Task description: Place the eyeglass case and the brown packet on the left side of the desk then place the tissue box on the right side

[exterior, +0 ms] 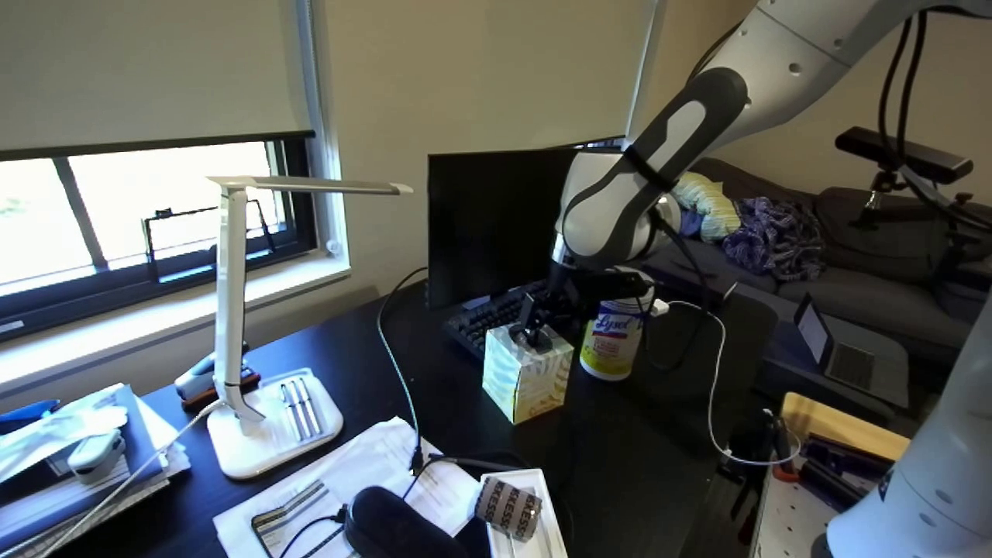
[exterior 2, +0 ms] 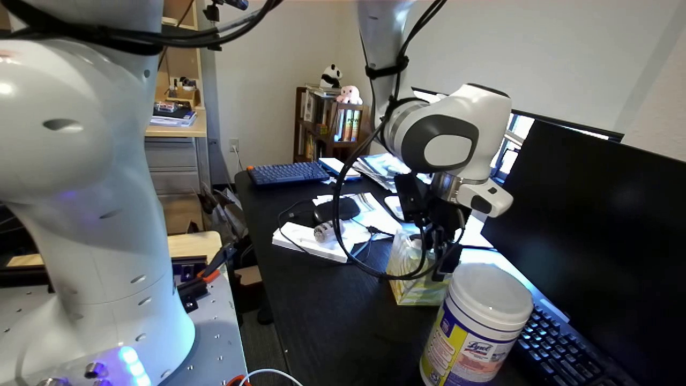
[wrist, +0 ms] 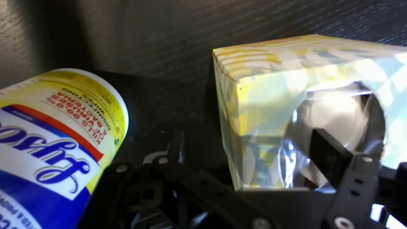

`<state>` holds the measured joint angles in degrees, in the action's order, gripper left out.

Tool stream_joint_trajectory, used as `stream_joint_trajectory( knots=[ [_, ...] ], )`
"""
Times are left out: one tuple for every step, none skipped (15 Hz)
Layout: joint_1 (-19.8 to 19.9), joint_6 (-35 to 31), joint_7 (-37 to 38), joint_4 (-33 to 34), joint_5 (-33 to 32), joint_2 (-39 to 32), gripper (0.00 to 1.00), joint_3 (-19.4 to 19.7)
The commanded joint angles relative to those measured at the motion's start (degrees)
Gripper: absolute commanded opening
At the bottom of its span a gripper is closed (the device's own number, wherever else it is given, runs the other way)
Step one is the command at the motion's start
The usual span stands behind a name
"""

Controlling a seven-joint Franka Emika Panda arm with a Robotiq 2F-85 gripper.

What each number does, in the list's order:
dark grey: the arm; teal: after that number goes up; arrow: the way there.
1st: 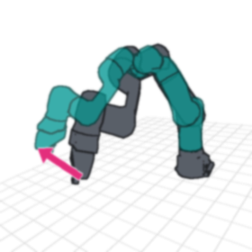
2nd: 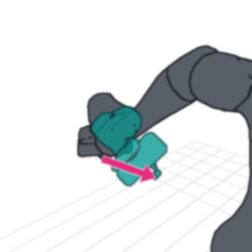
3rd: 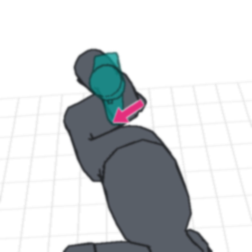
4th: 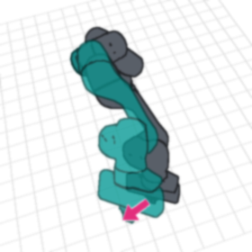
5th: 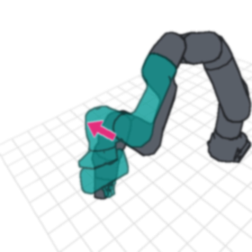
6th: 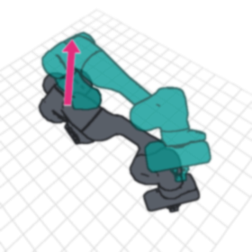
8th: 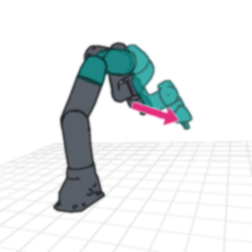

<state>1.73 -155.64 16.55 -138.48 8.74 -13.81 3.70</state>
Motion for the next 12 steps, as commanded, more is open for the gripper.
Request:
stream_joint_trajectory(
  knots=[
    [1.03, -0.66, -3.31, 1.57, 2.80, -1.84, 0.73, -1.37],
    [1.17, -0.38, -3.59, 1.60, 3.08, -1.75, 0.67, -1.53],
    [1.08, -0.24, -3.45, 1.82, 2.89, -1.93, 0.60, -1.40],
    [1.08, -0.36, -3.41, 1.85, 3.06, -1.96, 0.53, -1.46],
    [1.02, -0.28, -3.38, 1.75, 3.05, -1.85, 0.47, -1.51],
    [0.87, -0.19, -3.37, 1.77, 2.64, -1.85, 0.39, -1.43],
    [0.62, -0.20, -2.93, 1.53, 2.49, -1.55, 0.33, -1.41],
    [0.34, 0.31, -2.35, 1.53, 2.30, -1.25, 0.26, -1.41],
    [-0.18, 0.37, -1.07, 1.49, 1.74, -0.97, 0.20, -1.09],
    [-0.49, 0.94, -0.28, 1.20, 1.98, 0.07, 0.13, -1.20],
    [-0.68, 0.87, -0.10, 0.89, 2.33, 0.98, 0.07, -1.41],
    [-1.22, 0.33, 0.56, 0.03, 2.06, 2.66, 0.05, -1.41]
  ],
)
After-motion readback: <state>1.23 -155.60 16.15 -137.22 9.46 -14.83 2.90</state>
